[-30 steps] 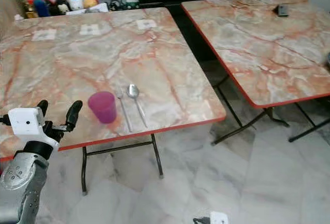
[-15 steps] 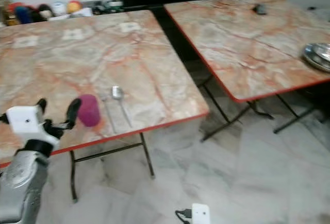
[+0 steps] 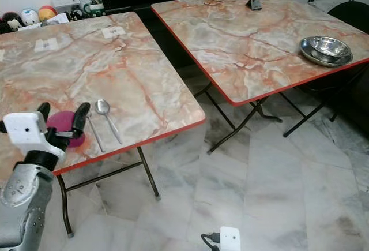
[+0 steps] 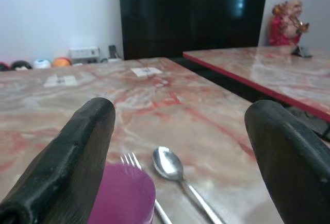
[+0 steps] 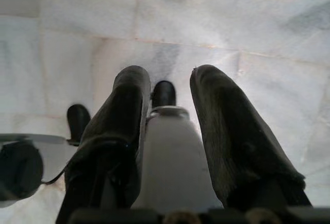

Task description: Setting the table

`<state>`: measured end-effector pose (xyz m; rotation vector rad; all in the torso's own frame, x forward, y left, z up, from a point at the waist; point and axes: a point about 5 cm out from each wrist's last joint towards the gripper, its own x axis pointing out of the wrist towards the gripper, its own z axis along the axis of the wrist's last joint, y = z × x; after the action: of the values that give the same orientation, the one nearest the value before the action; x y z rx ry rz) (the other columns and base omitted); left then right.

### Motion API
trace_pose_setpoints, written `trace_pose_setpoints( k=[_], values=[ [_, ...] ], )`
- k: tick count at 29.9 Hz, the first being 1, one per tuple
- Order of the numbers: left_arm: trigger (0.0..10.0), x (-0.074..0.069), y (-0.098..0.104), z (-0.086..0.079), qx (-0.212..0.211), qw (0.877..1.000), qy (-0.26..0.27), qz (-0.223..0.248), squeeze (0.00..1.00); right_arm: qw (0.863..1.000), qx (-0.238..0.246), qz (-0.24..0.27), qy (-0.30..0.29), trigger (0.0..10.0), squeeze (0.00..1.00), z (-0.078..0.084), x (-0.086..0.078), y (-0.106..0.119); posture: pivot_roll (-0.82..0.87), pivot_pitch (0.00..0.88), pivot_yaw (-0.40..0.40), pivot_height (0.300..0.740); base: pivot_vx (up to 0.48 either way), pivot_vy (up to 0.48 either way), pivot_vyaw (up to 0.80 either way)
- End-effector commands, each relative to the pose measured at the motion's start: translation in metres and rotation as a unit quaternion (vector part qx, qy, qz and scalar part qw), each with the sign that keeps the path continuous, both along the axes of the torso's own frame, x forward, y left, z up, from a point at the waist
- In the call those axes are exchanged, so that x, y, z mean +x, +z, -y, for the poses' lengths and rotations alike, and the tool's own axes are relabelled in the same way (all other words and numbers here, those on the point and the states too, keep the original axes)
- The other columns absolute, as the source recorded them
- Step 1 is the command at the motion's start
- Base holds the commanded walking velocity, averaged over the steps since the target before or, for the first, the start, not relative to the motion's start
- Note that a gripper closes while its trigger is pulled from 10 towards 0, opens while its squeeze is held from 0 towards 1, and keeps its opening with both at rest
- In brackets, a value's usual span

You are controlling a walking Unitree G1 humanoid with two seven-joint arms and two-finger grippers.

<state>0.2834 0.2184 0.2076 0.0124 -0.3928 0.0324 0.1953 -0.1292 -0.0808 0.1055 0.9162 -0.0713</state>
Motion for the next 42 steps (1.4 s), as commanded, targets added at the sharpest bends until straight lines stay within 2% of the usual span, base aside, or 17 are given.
trace_pose_setpoints(
  k=[1, 4, 6, 11, 14, 15, 19, 21, 25, 29, 33, 42],
  values=[
    [10.0, -0.002, 0.009, -0.003, 0.008, 1.0, 0.009, 0.013, 0.0, 1.0, 0.002, -0.014, 0.001, 10.0, 0.0, -0.001, -0.007, -0.004, 0.11, 0.155, 0.008, 0.74, 0.0, 0.0, 0.0],
    [10.0, 0.001, 0.01, -0.005, 0.011, 1.0, 0.015, 0.004, 0.0, 1.0, 0.001, -0.014, 0.002, 10.0, 0.0, -0.001, -0.007, -0.004, 0.11, 0.154, 0.007, 0.74, 0.0, 0.0, 0.0],
    [10.0, 0.008, 0.007, -0.006, 0.022, 0.999, 0.019, -0.023, 0.0, 1.0, 0.001, -0.014, 0.002, 10.0, 0.0, -0.001, -0.007, -0.004, 0.11, 0.153, 0.009, 0.74, 0.0, 0.0, 0.0],
    [10.0, 0.018, -0.001, -0.011, 0.028, 0.997, 0.04, -0.057, 0.0, 1.0, 0.001, -0.014, 0.003, 10.0, 0.0, -0.001, -0.007, -0.004, 0.11, 0.152, 0.01, 0.74, 0.0, 0.0, 0.0],
    [10.0, 0.021, -0.003, -0.018, 0.01, 0.996, 0.063, -0.058, 0.0, 1.0, 0.002, -0.014, 0.002, 10.0, 0.0, 0.0, -0.007, -0.004, 0.1, 0.152, 0.013, 0.74, 0.0, 0.0, 0.0],
    [10.0, 0.02, -0.002, -0.02, -0.005, 0.998, 0.05, -0.041, 0.0, 1.0, 0.002, -0.014, 0.001, 10.0, 0.0, 0.0, -0.007, -0.004, 0.1, 0.152, 0.014, 0.74, 0.0, 0.0, 0.0],
    [10.0, 0.014, -0.002, -0.017, 0.004, 0.999, 0.018, -0.027, 0.0, 1.0, 0.001, -0.015, 0.0, 10.0, 0.0, 0.0, -0.008, -0.004, 0.1, 0.153, 0.015, 0.74, 0.0, 0.0, 0.0],
    [10.0, 0.007, -0.005, -0.016, 0.032, 0.999, 0.006, -0.035, 0.0, 1.0, 0.001, -0.014, -0.001, 10.0, 0.0, 0.001, -0.008, -0.004, 0.11, 0.155, 0.016, 0.74, 0.0, 0.0, 0.0],
    [10.0, 0.005, -0.009, -0.014, 0.037, 0.998, 0.007, -0.043, 0.0, 1.0, 0.001, -0.015, -0.002, 10.0, 0.0, 0.001, -0.009, -0.005, 0.1, 0.14, 0.021, 0.74, 0.0, 0.0, 0.0],
    [10.0, 0.001, -0.019, -0.01, 0.05, 0.998, 0.0, -0.048, 0.0, 1.0, 0.0, -0.012, -0.006, 10.0, 0.0, 0.004, -0.007, -0.004, 0.1, 0.084, 0.031, 0.74, 0.0, 0.0, 0.0],
    [10.0, 0.003, -0.023, -0.009, 0.055, 0.997, -0.007, -0.051, 0.0, 1.0, -0.003, -0.007, -0.013, 10.0, 0.0, 0.008, -0.003, -0.002, 0.1, 0.049, 0.031, 0.74, 0.0, 0.0, 0.0],
    [10.0, 0.005, -0.026, -0.008, 0.054, 0.997, -0.011, -0.056, 0.0, 1.0, 0.001, 0.002, -0.009, 10.0, 0.0, 0.005, 0.005, 0.002, 0.12, 0.016, 0.023, 0.74, 0.0, 0.0, 0.0]
  ],
)
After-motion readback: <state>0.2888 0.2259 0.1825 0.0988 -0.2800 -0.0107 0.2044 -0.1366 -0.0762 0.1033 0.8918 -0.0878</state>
